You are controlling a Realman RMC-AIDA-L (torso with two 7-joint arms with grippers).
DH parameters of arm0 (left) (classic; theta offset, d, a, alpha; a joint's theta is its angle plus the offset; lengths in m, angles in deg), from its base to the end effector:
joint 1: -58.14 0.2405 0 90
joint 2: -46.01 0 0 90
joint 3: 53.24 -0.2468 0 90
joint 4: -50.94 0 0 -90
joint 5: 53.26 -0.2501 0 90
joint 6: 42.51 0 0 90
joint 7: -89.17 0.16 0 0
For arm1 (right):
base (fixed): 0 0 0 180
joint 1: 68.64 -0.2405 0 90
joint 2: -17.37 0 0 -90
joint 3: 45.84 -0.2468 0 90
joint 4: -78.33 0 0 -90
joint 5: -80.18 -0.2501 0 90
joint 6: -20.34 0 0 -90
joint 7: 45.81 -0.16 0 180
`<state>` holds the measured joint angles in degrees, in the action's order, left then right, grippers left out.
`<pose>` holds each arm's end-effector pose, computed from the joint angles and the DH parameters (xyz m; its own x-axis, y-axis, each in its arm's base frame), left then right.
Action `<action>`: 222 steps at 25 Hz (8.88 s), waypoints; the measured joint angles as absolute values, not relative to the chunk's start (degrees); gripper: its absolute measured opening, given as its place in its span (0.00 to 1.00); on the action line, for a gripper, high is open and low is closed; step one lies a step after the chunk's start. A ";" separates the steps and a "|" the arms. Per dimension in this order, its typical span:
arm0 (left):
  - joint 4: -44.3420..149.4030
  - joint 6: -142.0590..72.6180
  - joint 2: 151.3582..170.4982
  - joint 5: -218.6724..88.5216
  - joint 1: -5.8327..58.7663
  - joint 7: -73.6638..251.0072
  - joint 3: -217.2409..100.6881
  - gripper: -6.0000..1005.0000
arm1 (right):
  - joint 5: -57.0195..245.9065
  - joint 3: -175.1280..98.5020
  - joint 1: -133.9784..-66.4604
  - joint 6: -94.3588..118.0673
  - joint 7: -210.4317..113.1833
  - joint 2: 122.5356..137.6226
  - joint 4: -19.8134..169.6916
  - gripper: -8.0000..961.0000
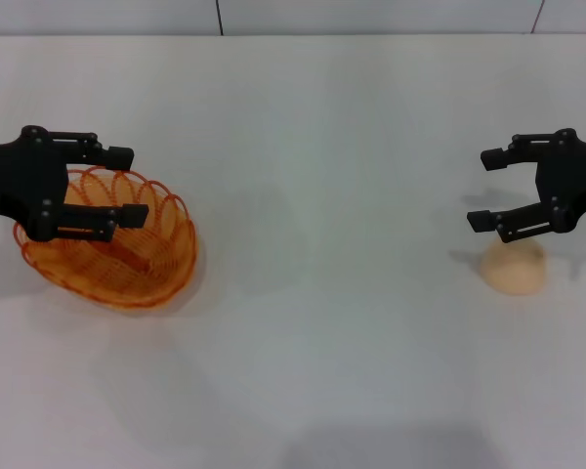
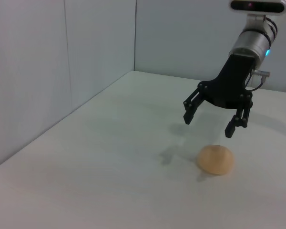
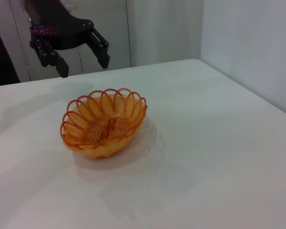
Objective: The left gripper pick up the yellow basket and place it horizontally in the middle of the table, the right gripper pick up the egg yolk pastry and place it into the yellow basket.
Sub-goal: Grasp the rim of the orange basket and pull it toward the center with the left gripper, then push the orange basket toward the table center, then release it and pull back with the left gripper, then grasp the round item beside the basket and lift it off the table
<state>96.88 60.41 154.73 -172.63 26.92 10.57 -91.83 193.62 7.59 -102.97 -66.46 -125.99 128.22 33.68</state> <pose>-0.2758 0.3649 0.0902 0.9244 0.1872 0.3322 0.2549 -0.9513 -0.1732 0.2453 0.4063 0.0374 0.9556 -0.1429 -0.2575 -0.2061 -0.9491 -0.2381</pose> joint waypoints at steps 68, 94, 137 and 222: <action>100.76 38.37 156.92 -210.46 17.55 -34.18 -93.14 0.70 | 193.33 7.51 -103.76 -64.37 -125.29 129.80 33.16 0.86; 97.35 34.40 158.58 -210.48 17.52 -32.26 -93.23 0.30 | 193.31 7.09 -103.18 -63.20 -125.48 130.94 33.27 0.84; 103.63 40.48 165.20 -194.57 20.62 -61.50 -103.12 0.08 | 192.42 7.02 -100.86 -66.29 -124.65 131.65 27.21 0.81; 99.66 51.81 161.06 -169.00 25.81 8.10 -96.19 0.74 | 190.60 5.80 -98.52 -65.62 -123.14 132.27 28.06 0.76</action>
<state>99.66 51.81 161.06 -169.00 25.81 8.10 -96.19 190.60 5.80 -98.52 -65.62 -123.14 132.27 28.06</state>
